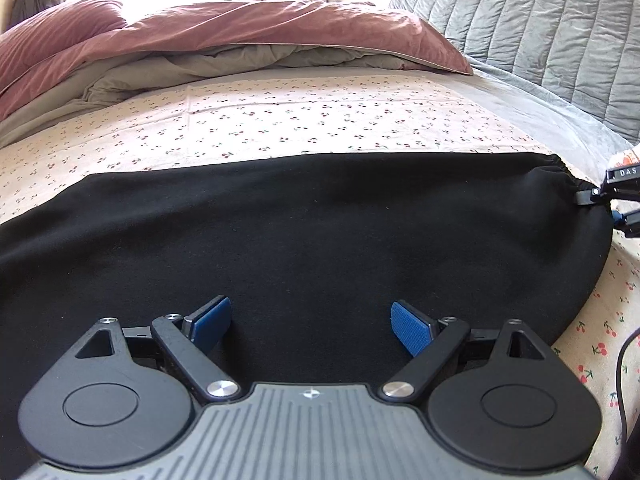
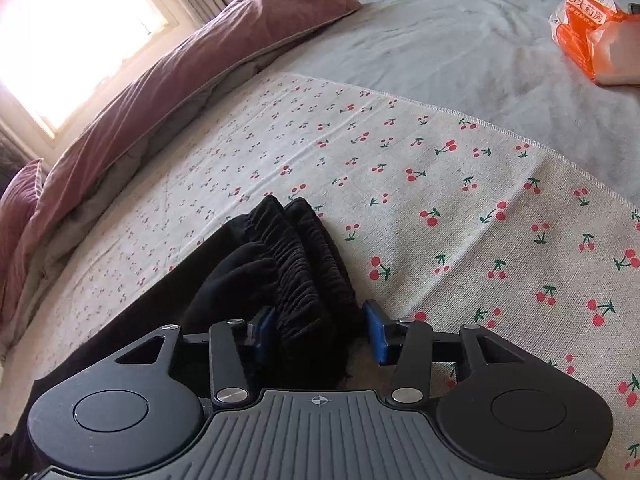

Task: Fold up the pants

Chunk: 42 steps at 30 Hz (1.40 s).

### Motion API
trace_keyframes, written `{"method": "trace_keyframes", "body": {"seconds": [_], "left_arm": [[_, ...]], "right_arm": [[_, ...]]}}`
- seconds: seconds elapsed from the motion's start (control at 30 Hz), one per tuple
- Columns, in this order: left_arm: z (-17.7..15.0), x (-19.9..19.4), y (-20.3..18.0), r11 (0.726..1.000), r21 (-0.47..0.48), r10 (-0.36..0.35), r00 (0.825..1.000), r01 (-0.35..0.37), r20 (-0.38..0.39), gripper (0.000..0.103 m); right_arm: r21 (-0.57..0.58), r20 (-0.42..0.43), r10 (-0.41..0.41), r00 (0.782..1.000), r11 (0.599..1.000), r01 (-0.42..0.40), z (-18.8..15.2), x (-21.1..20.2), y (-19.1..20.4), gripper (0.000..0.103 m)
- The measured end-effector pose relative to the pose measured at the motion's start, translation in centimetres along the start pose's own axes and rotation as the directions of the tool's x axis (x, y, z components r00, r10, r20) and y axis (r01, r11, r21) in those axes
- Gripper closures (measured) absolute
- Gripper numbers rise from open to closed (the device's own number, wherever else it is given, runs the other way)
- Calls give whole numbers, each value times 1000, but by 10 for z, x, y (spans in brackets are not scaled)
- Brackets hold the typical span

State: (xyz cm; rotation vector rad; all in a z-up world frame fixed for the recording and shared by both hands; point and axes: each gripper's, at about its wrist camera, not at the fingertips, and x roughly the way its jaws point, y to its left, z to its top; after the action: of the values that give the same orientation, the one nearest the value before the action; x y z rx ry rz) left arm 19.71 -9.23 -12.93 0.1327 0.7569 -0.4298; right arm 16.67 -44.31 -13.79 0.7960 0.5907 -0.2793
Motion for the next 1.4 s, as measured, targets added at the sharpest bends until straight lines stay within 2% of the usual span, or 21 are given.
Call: {"method": "trace_keyframes", "body": {"seconds": [0.1,0.2,0.3,0.37,0.43,0.47,0.53,0.63,0.7,0.73,0.8,0.83,0.87,0.9,0.93,0.97,1.03,1.07,1.1,1.3,1.4], "left_arm": [[6,2,17,996,-89,1,1000,-2,-12,14],[8,2,21,993,-118,5,1000,-7,-20,14],[9,0,23,990,-138,-9,1000,6,-21,14],[11,-1,26,987,-160,-22,1000,18,-23,14],[13,-2,34,979,-201,-45,999,39,-25,14],[15,-2,38,972,-227,-62,998,55,-27,14],[16,-4,46,958,-276,-94,995,84,-22,14],[19,-8,58,931,-345,-124,992,116,-4,14],[20,-10,69,900,-413,-147,989,142,19,14],[19,-11,73,885,-440,-154,988,150,27,14],[17,-11,83,847,-506,-168,985,164,38,14],[16,-10,84,838,-520,-172,985,164,32,14],[15,-9,86,830,-535,-174,985,157,18,14],[15,-8,85,831,-538,-171,985,145,2,14],[14,-8,85,834,-534,-169,986,142,-2,14],[14,-9,84,838,-527,-166,986,141,0,14],[16,-11,85,837,-528,-170,985,145,1,14],[17,-12,87,829,-538,-179,984,154,5,14],[17,-12,89,819,-551,-186,982,160,7,14],[15,-8,100,750,-630,-244,969,203,22,14],[14,-8,100,722,-653,-274,961,227,32,14]], "right_arm": [[11,5,22,1000,1000,-22,0,-3,1,69],[-31,44,22,999,999,-20,-1,-9,10,70],[-163,131,18,991,987,4,-5,-23,33,70],[-265,191,19,981,964,33,-10,-33,53,70],[-354,241,25,970,933,64,-18,-41,73,70],[-419,277,39,960,904,83,-24,-47,86,70],[-525,329,89,940,845,104,-38,-57,111,70],[-687,352,214,911,720,97,-72,-72,155,70],[-797,311,288,906,598,84,-105,-78,186,70],[-838,284,311,907,540,77,-122,-80,198,70],[-919,188,339,922,391,44,-162,-77,223,70],[-940,151,340,928,341,29,-178,-75,230,70],[-962,98,328,940,272,6,-197,-69,238,69],[-977,56,309,949,214,-12,-214,-63,242,69],[-983,32,293,955,181,-23,-224,-58,244,68],[-988,15,271,962,153,-28,-234,-52,246,62],[-991,3,262,965,132,-33,-242,-48,246,51],[-990,-9,269,963,132,-46,-241,-48,245,41],[-988,-12,277,961,144,-54,-237,-48,243,37],[-975,-23,272,962,205,-81,-220,-42,234,38],[-972,-67,263,962,202,-122,-220,-35,233,45]]}}
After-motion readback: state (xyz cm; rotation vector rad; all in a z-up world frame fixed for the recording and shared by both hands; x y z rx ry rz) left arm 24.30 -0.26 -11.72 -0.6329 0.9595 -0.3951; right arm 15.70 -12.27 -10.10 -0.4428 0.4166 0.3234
